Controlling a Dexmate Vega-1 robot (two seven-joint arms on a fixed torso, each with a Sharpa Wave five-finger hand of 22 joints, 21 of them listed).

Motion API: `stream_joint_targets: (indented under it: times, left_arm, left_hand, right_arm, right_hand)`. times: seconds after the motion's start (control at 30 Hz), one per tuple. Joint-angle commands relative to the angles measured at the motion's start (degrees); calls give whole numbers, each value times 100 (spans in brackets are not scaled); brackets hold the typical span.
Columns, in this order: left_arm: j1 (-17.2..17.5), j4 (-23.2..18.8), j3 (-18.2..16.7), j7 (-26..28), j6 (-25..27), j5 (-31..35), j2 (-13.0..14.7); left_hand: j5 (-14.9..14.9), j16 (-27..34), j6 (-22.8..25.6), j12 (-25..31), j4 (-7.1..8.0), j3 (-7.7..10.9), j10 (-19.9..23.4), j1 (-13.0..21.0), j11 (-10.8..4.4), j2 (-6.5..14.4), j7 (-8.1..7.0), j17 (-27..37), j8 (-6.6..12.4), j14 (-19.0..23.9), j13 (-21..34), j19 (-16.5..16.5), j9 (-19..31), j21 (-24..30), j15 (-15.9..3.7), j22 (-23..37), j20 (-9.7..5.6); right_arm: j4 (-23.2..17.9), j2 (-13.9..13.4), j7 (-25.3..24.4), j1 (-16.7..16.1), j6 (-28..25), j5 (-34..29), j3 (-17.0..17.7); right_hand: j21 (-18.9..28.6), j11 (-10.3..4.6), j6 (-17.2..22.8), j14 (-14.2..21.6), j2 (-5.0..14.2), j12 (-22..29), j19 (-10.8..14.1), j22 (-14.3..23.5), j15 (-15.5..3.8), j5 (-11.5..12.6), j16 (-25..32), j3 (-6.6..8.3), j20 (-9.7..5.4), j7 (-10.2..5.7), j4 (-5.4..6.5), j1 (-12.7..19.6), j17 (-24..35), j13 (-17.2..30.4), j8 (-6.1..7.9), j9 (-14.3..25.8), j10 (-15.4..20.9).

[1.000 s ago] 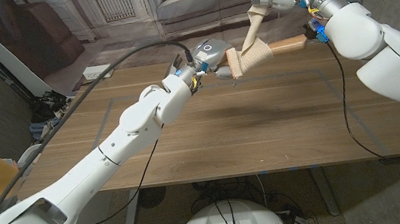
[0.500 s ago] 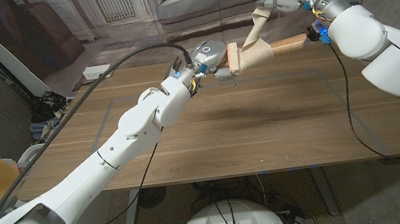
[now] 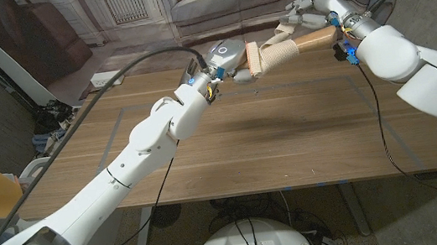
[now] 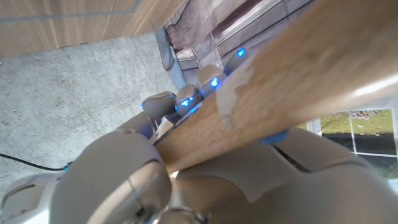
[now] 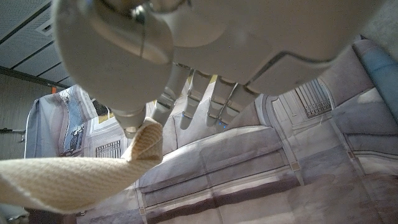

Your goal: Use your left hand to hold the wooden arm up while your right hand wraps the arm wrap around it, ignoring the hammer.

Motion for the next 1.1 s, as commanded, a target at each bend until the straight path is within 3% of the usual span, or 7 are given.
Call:
stream_joint_targets:
  times: [0.03,0.57,1.1]
  left_arm:
    - [95,-47,-115,369,199,23,-110]
    - [21,96,-53,452,474,76,-205]
    - [-26,133,87,529,850,427,-301]
  left_hand:
    - [0,737,48,64,13,-14,26,16,-18,2,-15,383,-15,32,85,-9,-19,16,-30,25,-288]
    - [-1,724,26,17,13,-16,47,24,-19,12,-15,352,-36,33,28,-15,-14,-10,-22,10,-283]
    - [-1,718,49,5,7,-13,43,41,-5,11,17,336,-57,26,24,-5,-32,9,-19,34,-288]
  right_arm:
    - [129,82,-292,-625,420,393,269]
    - [163,330,-625,-1252,1099,442,643]
    - [132,883,-1016,-1914,2153,-30,837]
  right_hand:
    - [5,64,78,35,-10,-23,11,9,-106,28,18,22,67,14,-19,38,20,14,11,-7,29]
    - [8,100,49,14,-1,-37,-2,11,-61,27,12,47,112,96,-37,58,24,13,17,16,11]
    - [18,93,76,10,-18,-43,7,12,-68,17,14,45,147,27,-39,45,28,14,7,-20,10]
